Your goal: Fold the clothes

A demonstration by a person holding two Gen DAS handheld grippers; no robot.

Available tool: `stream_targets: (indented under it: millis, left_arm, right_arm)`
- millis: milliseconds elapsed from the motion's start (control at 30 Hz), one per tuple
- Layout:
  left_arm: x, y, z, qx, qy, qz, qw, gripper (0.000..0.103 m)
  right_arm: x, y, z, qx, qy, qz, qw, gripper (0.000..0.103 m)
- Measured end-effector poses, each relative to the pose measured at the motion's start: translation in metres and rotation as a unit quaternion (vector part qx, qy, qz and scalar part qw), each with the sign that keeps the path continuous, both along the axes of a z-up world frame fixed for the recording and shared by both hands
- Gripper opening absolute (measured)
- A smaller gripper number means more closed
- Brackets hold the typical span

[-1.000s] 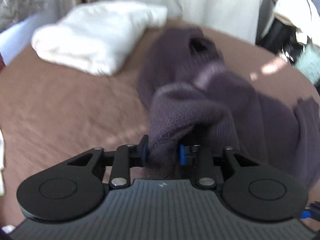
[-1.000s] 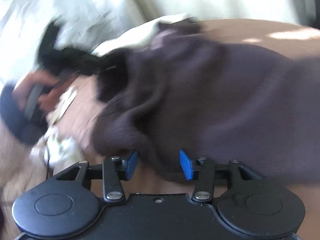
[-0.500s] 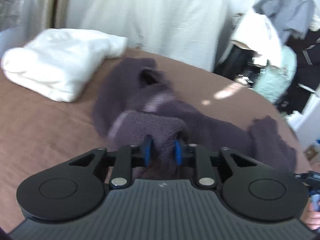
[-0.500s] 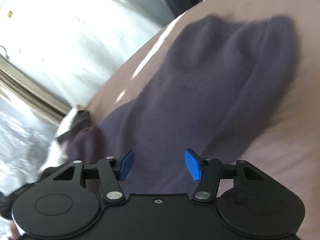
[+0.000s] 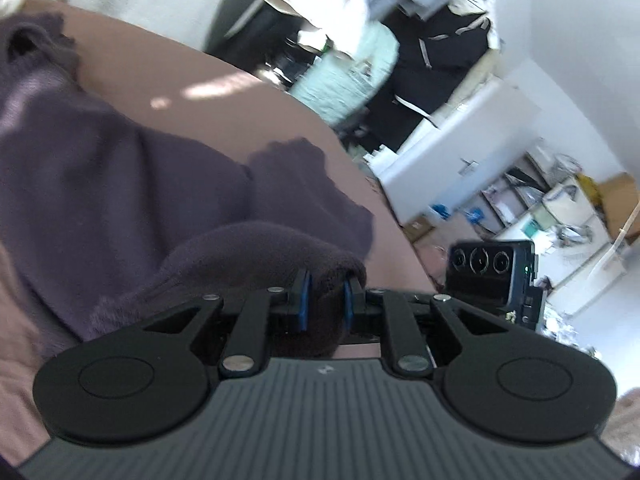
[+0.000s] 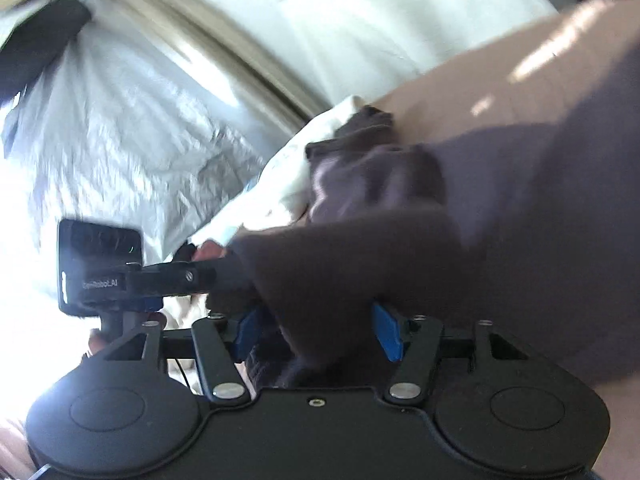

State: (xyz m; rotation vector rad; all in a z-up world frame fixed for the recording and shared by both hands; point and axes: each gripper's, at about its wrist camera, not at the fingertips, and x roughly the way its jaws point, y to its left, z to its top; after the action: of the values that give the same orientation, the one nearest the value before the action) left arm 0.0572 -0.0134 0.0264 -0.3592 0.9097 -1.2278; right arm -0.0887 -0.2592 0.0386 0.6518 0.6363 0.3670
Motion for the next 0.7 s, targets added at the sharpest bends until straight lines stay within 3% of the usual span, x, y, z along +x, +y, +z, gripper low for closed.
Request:
stream_targets:
  millis: [100,233,300,333,400,433,467,533,600,667,700]
  left_arm:
    - [-0.003,0.003,-0.01,0.008,0.005,0.015,0.9998,0.02]
    - [0.008,-0.002,-0.04,0.043,0.072,0.02,0.9963,0.021]
    - [0.007,-0.007,-0.045,0.058,0.074,0.013,0.9955,0.022]
    - [0.005,-0.012,-0.045,0.073,0.064,0.013,0.9952,0.022]
    - [-0.001,-0.023,-0.043,0.12,0.023,0.019,0.9924,0.031]
    - [-0.007,-0.03,-0.042,0.148,-0.002,0.015,0.9889,0.038]
    - [-0.011,-0.037,-0.042,0.174,-0.022,0.013,0.9845,0.038]
    - [-0.018,-0.041,-0.034,0.189,-0.056,0.014,0.9804,0.039]
    - [-0.013,-0.029,-0.019,0.17,-0.076,0.033,0.9819,0.044]
    - [-0.002,-0.01,-0.004,0.15,-0.102,0.089,0.9794,0.047]
    - [0.006,0.001,0.0,0.15,-0.112,0.128,0.9739,0.053]
  right_arm:
    - [-0.007,0.004,0.005,-0.034,-0.018,0.002,0.999,0.068]
    - [0.0,-0.007,-0.013,-0.017,0.029,0.014,0.999,0.068]
    - [0.003,0.001,-0.021,-0.062,0.034,0.014,0.997,0.068]
    - [0.004,0.004,-0.024,-0.077,0.031,0.017,0.996,0.065]
    - [0.006,0.01,-0.031,-0.11,0.026,0.02,0.993,0.037]
    - [0.008,0.015,-0.036,-0.135,0.031,0.006,0.99,0.029]
    - [0.009,0.02,-0.04,-0.162,0.035,-0.008,0.986,0.016]
    - [0.007,0.026,-0.045,-0.226,0.048,-0.042,0.972,0.015]
    - [-0.001,0.024,-0.04,-0.237,0.043,-0.067,0.968,0.014]
    - [-0.01,0.022,-0.031,-0.263,0.037,-0.096,0.959,0.014]
    - [-0.014,0.02,-0.027,-0.28,0.036,-0.111,0.953,0.014]
